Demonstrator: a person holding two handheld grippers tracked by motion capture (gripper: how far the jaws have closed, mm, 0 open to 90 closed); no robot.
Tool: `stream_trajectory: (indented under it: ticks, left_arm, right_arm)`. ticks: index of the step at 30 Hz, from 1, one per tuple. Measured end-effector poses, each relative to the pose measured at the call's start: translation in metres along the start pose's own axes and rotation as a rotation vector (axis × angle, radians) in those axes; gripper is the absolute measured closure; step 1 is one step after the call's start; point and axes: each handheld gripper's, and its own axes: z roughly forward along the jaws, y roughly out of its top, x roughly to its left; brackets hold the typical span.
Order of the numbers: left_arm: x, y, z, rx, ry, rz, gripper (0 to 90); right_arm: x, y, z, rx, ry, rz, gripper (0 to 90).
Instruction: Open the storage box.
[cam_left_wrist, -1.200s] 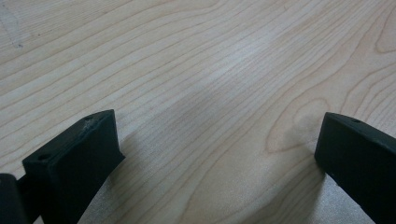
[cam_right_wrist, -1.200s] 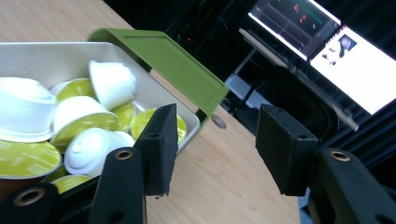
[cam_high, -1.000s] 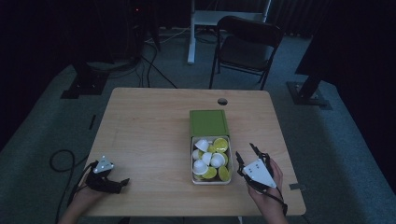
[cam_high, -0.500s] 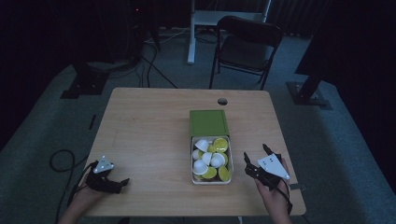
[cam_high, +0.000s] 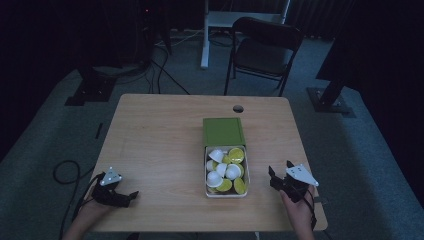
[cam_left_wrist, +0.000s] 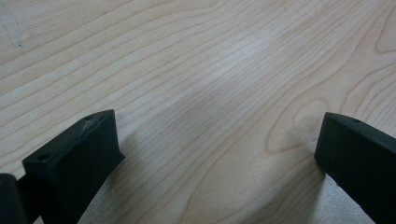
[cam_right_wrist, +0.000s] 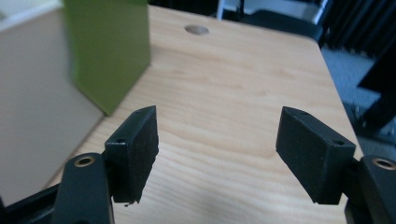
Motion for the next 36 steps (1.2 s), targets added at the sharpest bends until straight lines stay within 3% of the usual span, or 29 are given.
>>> stream_trajectory:
  ticks: [4, 9, 26, 33, 36]
  left_arm:
    - [0.0, 0.0, 0.0, 0.0, 0.0, 0.0, 0.0]
    - [0.0, 0.0, 0.0, 0.0, 0.0, 0.0, 0.0]
    - [0.0, 0.0, 0.0, 0.0, 0.001, 0.0, 0.0]
    - [0.0, 0.0, 0.0, 0.0, 0.001, 0.0, 0.0]
    - [0.0, 0.0, 0.0, -0.001, 0.001, 0.001, 0.0]
  right_arm:
    - [-0.006, -0.009, 0.007, 0.066, -0.02, 0.025, 26.5]
    - [-0.008, -0.017, 0.016, 0.123, -0.004, 0.054, 25.2]
    - [-0.014, -0.03, 0.03, 0.217, -0.019, 0.105, 23.5]
    - [-0.019, -0.034, 0.034, 0.313, 0.008, 0.129, 20.8]
    - [-0.018, -0.034, 0.035, 0.318, 0.017, 0.119, 16.5]
